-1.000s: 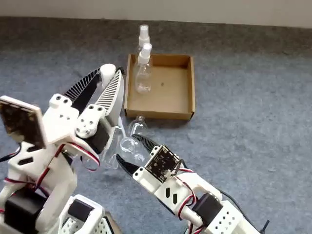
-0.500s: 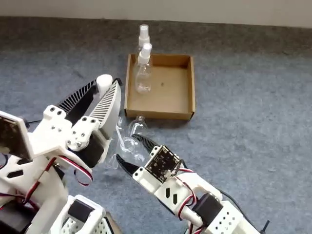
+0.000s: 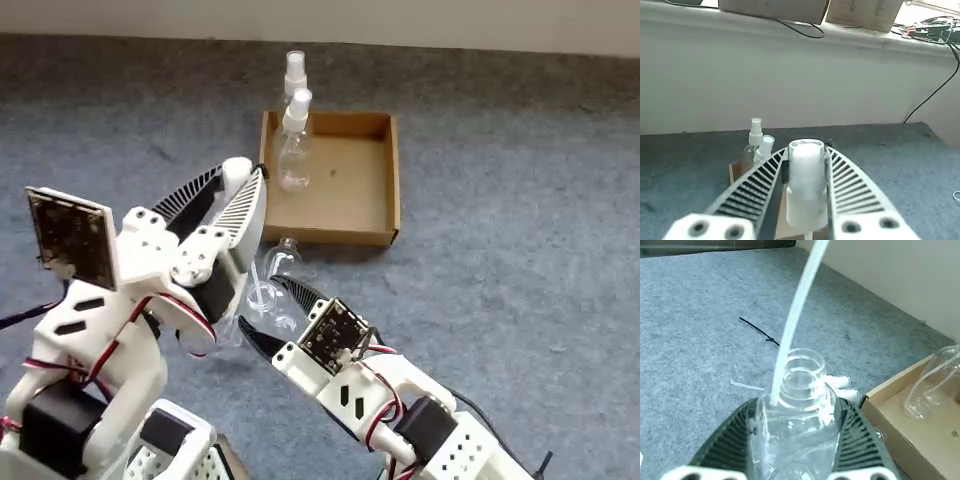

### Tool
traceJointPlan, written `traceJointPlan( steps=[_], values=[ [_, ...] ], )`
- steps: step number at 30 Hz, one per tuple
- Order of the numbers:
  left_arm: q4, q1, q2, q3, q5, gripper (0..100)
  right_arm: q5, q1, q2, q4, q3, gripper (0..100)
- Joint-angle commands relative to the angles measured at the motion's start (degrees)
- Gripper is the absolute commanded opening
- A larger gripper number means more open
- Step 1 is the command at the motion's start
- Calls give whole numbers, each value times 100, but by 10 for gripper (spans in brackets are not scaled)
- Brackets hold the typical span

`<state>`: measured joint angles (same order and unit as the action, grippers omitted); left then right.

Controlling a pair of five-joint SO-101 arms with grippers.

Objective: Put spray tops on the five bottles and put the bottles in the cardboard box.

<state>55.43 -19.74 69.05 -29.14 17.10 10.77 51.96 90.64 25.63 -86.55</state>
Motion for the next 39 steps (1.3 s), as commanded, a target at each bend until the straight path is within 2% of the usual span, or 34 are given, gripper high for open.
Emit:
traceJointPlan(
  steps=[1, 8, 15, 21, 27, 32, 36, 39],
  values=[
    [-334, 92, 48, 374, -79, 4, -62, 4, 92, 31, 31, 4],
    [-316, 92, 40, 743, -246, 4, -62, 13, 92, 31, 31, 4],
    [-527, 101, 40, -101, -281, 4, -62, 22, 92, 31, 31, 4],
    [-923, 541, 40, -514, -246, 4, -62, 13, 92, 31, 31, 4],
    [-897, 532, 40, -602, -246, 4, -62, 13, 92, 31, 31, 4],
    [-615, 532, 101, -1569, -290, 4, -62, 4, 92, 31, 31, 4],
    [-598, 549, 101, -2211, -1160, 8, -70, 4, 92, 31, 31, 4],
    [-563, 541, 110, -2396, -1407, 90, -70, 4, 92, 31, 31, 4]
  ],
)
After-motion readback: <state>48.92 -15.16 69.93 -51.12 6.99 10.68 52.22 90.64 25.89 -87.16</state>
